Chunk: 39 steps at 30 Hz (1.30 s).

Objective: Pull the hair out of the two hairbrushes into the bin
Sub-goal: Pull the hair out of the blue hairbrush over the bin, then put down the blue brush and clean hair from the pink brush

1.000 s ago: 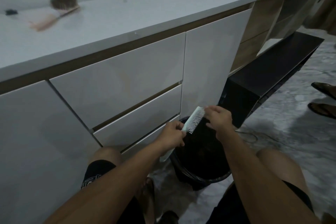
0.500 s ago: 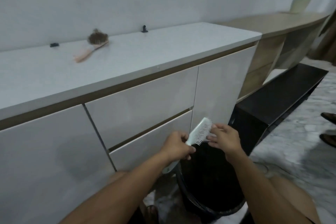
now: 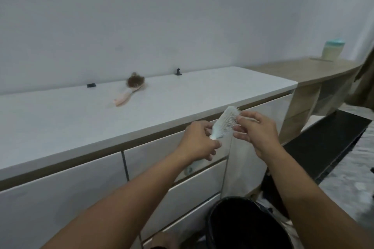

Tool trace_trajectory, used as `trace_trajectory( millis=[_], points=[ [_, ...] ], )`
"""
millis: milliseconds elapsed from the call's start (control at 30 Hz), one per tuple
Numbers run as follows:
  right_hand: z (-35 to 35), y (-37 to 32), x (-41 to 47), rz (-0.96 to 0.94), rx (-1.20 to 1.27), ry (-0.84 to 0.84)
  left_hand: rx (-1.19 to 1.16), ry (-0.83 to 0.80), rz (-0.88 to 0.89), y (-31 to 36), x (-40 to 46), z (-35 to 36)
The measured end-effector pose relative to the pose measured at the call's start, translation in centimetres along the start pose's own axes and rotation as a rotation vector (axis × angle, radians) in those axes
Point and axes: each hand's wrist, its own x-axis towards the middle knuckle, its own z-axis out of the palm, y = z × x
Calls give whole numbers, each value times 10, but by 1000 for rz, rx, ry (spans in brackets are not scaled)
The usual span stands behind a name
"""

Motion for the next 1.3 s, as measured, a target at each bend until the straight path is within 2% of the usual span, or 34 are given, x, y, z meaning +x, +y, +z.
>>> trace_trajectory(
  millis=[167, 333, 433, 533, 733, 900, 1300],
  points=[
    [42, -38, 14, -172, -76, -74, -25, 142, 31, 20, 11, -43],
    [93, -64, 30, -101, -56, -281, 85, 245, 43, 24, 28, -86],
    [117, -66, 48, -49, -24, -284, 107, 266, 29, 21, 38, -108],
    [139, -61, 68, -29, -43, -254, 337, 300, 35, 13, 47, -127],
    [178, -46, 101, -108, -141, -209, 468, 403, 27, -10, 66, -151],
    [206, -30, 118, -174, -267, -211, 504, 518, 54, -27, 76, -158],
    [234, -8, 129, -398, -829, -341, 659, 590, 47, -40, 88, -163]
  ],
)
